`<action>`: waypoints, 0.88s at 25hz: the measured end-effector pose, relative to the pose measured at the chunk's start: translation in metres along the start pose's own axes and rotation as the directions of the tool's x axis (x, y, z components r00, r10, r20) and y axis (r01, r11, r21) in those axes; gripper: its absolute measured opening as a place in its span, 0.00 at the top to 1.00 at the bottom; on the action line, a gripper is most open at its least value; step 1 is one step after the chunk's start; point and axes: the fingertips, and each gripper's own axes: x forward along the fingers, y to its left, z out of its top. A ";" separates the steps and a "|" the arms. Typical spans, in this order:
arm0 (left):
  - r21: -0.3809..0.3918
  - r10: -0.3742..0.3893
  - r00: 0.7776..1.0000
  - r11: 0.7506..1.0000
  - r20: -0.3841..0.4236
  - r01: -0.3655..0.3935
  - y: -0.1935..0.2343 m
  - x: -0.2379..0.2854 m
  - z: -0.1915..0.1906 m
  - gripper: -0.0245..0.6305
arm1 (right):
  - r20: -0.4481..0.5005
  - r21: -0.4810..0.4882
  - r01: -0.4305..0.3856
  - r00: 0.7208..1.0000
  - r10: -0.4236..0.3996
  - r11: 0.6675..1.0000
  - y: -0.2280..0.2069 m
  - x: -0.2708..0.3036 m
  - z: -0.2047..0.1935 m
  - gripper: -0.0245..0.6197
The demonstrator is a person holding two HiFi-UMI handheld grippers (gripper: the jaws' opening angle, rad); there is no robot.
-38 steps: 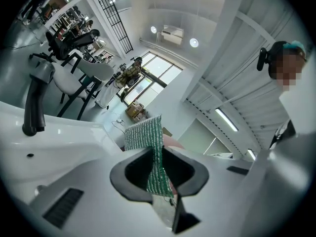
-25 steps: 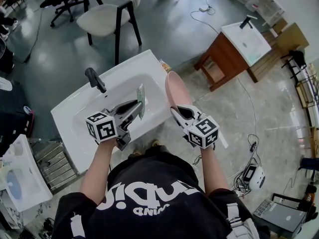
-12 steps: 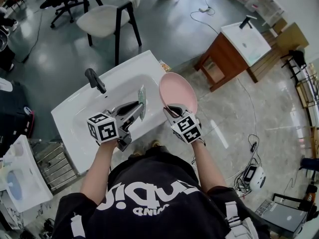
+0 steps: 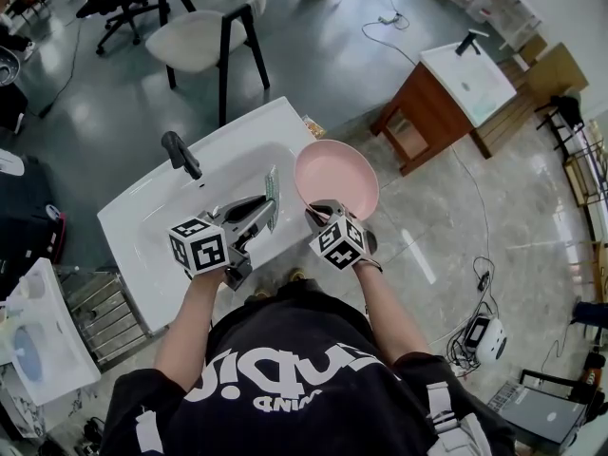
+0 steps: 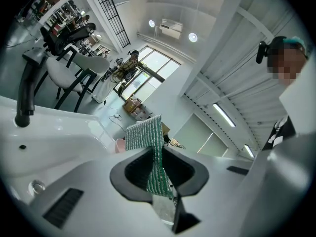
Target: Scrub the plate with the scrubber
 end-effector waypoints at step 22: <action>-0.010 0.031 0.999 0.999 0.024 -0.031 0.005 -0.008 0.002 0.84 | -0.052 0.009 -0.026 0.998 0.027 1.000 0.031 0.020 -0.013 0.87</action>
